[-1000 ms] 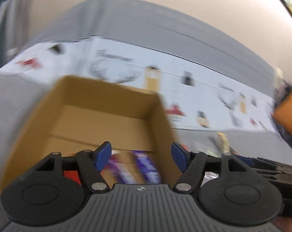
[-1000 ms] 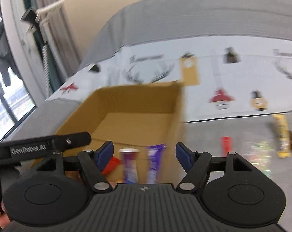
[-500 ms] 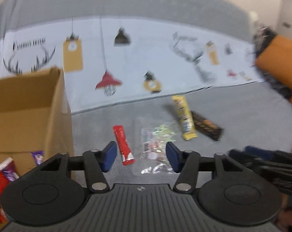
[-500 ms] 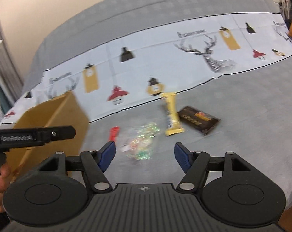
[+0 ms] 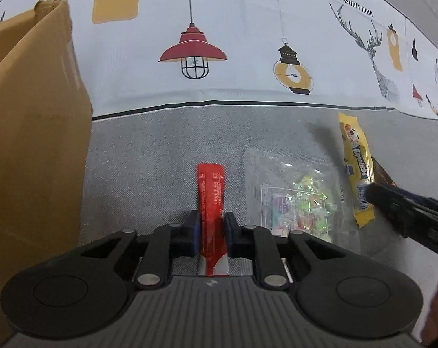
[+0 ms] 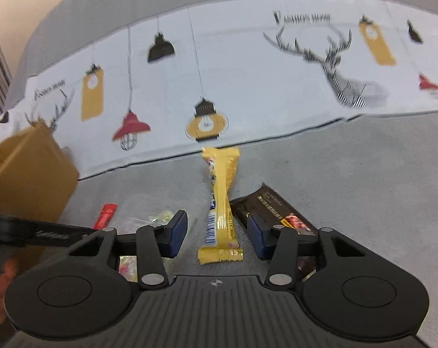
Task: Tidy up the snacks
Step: 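Grasp the yellow bar with the right tool while the left tool grasps the red stick, then carry the yellow bar and red stick over the box and open both tools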
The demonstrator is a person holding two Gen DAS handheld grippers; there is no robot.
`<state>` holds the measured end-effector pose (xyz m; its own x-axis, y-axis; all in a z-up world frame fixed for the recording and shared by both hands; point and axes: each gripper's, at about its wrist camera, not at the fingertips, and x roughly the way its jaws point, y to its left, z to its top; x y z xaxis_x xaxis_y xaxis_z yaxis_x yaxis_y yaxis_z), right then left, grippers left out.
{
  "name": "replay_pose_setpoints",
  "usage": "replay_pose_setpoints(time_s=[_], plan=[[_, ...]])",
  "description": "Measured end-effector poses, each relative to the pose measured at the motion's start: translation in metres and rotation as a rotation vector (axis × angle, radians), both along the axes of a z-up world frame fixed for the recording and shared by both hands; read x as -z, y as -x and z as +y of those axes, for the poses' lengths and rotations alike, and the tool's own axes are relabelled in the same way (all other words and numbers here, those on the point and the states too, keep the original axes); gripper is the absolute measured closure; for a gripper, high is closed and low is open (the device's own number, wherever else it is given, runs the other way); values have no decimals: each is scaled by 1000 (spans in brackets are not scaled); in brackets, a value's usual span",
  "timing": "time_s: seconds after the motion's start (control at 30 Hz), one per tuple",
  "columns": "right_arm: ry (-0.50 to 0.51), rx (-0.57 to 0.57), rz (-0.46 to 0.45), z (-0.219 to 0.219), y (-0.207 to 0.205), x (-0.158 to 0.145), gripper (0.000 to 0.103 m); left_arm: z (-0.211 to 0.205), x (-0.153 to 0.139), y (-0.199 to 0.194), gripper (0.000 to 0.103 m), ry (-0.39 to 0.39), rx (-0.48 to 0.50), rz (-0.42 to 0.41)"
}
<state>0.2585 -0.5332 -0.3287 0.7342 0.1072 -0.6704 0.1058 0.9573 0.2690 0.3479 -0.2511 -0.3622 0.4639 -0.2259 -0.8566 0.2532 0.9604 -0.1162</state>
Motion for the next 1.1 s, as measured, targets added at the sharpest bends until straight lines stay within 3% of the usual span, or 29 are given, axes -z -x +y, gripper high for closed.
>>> replay_pose_setpoints(time_s=[0.07,0.1,0.13,0.3,0.47,0.57,0.67,0.8,0.97,1.1], plan=[[-10,12,12,0,-8,5,63,3,-1,-1,91,-1,3,-4],[-3,6,24,2,-11,7,73,1,-1,0,91,-6,2,-5],[12,-3,43,5,-14,11,77,1,-2,2,91,-10,2,-5],[17,-3,60,13,-4,9,78,-1,-10,31,92,8,48,2],[22,15,78,28,36,2,78,11,-15,70,91,23,62,10],[76,-21,63,37,62,-12,78,23,-24,90,92,50,50,6],[108,-9,42,38,86,-26,78,34,-46,111,92,69,60,-46],[65,29,20,49,120,-42,78,50,-81,137,91,103,74,-135],[35,12,-55,94,152,-75,78,79,-120,161,92,153,64,-221],[7,-26,-111,136,164,-102,78,107,-151,179,92,146,56,-331]])
